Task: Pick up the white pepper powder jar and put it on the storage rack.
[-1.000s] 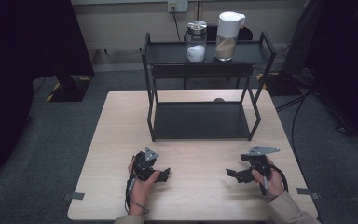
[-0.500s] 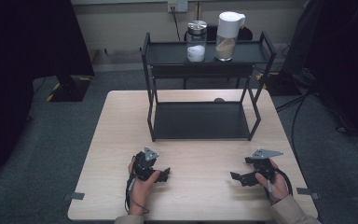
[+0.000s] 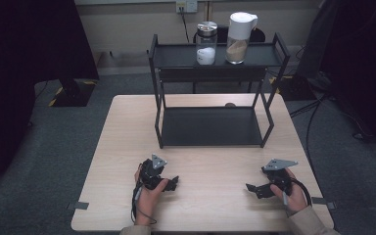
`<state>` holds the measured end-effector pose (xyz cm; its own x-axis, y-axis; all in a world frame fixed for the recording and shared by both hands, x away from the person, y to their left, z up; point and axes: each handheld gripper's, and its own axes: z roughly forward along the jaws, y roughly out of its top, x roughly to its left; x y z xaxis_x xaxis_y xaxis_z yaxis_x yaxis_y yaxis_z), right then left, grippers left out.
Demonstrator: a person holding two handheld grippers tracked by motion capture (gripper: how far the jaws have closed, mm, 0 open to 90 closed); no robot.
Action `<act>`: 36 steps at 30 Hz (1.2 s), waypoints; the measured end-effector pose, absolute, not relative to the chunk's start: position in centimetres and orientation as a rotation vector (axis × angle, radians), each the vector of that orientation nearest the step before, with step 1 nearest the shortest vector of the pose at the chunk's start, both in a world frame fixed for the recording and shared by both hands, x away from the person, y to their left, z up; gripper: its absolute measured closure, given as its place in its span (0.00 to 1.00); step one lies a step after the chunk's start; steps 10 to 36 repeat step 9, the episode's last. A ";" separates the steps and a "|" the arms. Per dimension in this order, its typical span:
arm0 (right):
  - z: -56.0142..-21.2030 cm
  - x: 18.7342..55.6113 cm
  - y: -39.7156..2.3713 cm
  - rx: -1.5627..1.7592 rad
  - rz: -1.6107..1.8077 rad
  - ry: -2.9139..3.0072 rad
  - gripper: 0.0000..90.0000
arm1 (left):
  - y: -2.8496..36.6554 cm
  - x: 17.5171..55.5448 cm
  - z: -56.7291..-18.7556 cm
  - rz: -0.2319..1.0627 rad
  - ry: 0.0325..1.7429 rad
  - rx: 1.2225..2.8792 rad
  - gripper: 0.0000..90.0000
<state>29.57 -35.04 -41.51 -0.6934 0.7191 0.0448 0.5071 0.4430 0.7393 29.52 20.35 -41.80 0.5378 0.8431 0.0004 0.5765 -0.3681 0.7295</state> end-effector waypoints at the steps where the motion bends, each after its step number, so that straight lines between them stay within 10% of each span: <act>1: -41.5 29.5 -34.9 1.038 1.080 2.426 0.01 | 20.4 29.5 -41.8 0.496 1.143 2.086 0.00; 36: -41.2 29.4 -34.6 0.992 1.034 2.448 0.00 | 20.2 29.6 -41.7 0.494 1.149 2.087 0.00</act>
